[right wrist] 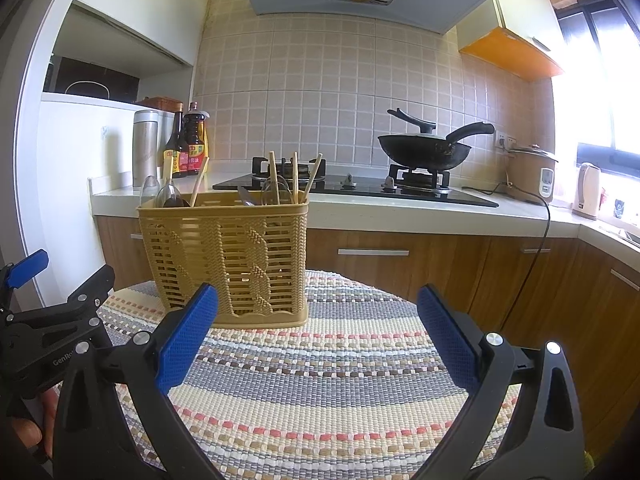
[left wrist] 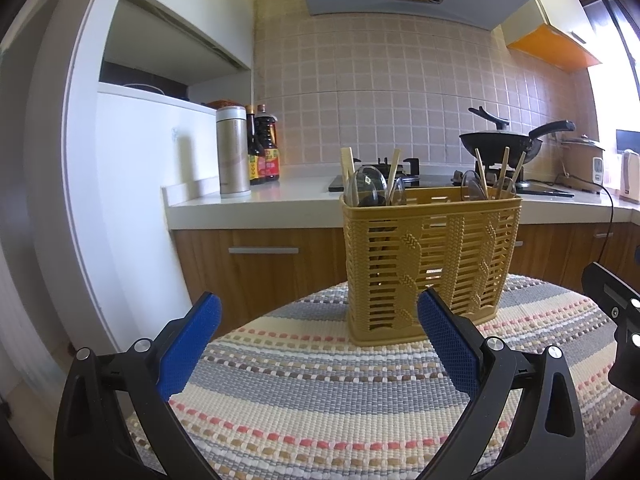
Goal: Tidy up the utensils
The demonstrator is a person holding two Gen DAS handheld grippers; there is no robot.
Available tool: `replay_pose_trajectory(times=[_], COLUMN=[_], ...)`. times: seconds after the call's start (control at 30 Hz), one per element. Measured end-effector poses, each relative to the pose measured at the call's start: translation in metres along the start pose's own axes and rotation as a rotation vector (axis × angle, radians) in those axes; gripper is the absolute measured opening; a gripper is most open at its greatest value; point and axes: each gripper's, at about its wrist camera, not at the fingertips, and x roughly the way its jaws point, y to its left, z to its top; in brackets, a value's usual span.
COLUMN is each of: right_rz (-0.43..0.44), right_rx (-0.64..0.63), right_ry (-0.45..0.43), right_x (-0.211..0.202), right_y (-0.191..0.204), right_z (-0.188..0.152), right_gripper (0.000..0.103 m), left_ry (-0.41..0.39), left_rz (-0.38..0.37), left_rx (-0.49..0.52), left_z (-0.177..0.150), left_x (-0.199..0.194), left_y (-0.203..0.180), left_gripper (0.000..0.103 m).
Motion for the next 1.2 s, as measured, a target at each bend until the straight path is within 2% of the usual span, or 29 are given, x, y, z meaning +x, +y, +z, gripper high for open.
replay_pose_trajectory(times=[1.2], right_rz=[0.011], right_rx=[-0.008], right_ry=[0.019], right_x=[0.0039], right_y=[0.003], right_z=[-0.0014], right_gripper=[0.095], left_ry=[0.02], left_rz=[0.009], left_rx=[-0.004], left_z=[-0.0005], left_x=[0.0034], left_y=[-0.0017], left_gripper=[0.095])
